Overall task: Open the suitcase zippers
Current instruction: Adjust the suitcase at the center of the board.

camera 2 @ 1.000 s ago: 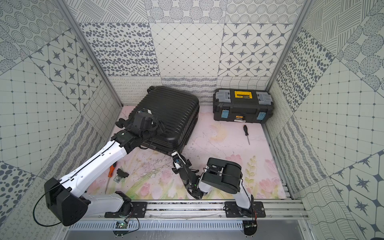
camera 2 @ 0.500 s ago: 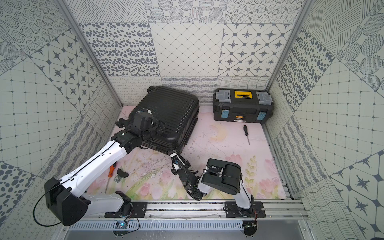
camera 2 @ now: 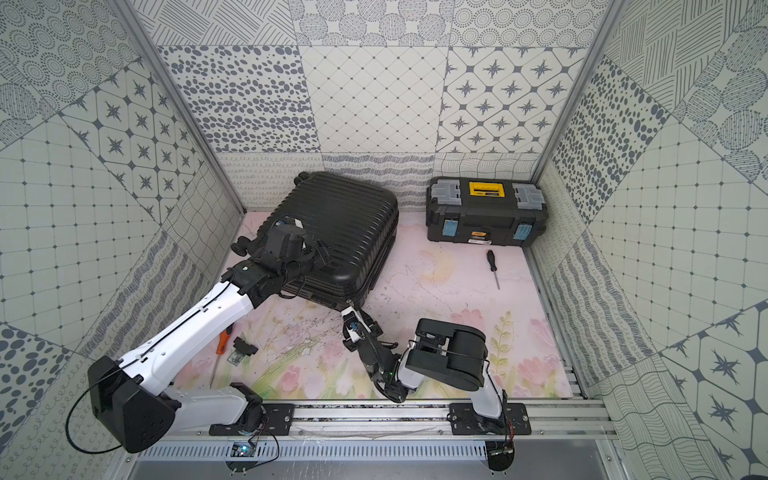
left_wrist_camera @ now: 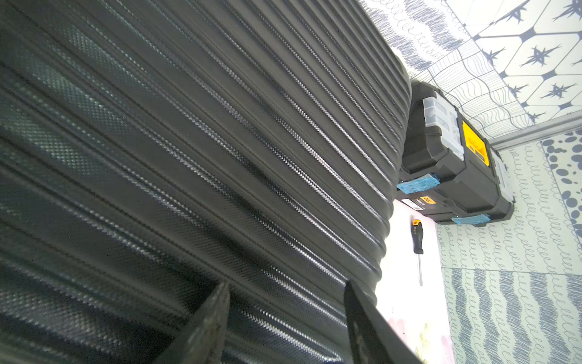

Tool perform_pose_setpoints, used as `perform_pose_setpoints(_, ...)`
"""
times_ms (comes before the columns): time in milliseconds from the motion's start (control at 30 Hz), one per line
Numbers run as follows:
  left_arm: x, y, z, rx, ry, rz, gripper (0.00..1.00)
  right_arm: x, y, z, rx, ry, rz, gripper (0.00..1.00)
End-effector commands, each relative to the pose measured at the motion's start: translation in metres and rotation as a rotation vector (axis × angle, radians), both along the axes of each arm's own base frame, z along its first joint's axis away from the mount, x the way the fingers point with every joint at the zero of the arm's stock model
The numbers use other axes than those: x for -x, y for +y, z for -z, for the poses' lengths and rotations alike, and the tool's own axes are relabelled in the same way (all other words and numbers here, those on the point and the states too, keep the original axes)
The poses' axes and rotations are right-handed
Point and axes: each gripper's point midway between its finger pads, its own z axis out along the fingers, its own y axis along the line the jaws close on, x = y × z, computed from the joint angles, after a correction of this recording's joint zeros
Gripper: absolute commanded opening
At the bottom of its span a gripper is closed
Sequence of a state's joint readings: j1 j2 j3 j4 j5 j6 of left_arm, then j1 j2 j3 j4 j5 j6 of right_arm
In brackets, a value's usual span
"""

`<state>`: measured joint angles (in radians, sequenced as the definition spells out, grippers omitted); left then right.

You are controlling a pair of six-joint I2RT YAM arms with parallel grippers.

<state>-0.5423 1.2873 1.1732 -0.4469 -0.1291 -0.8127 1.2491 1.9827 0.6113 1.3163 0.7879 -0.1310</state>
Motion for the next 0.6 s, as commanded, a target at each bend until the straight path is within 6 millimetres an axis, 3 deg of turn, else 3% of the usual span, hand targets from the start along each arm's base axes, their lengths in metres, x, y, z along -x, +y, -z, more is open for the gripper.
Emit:
perform_pose_setpoints(0,0.059,0.012,0.069,-0.076,0.356,0.048,0.58,-0.014,0.0,-0.014,-0.047,-0.018,0.029,0.42)
perform_pose_setpoints(267,0.061,0.012,0.072,-0.073,0.361,0.052,0.58,-0.033,0.008,-0.013,-0.043,-0.002,0.034,0.37)
perform_pose_setpoints(567,0.063,0.013,0.072,-0.079,0.36,0.06,0.58,-0.031,0.009,0.007,-0.034,0.038,0.031,0.36)
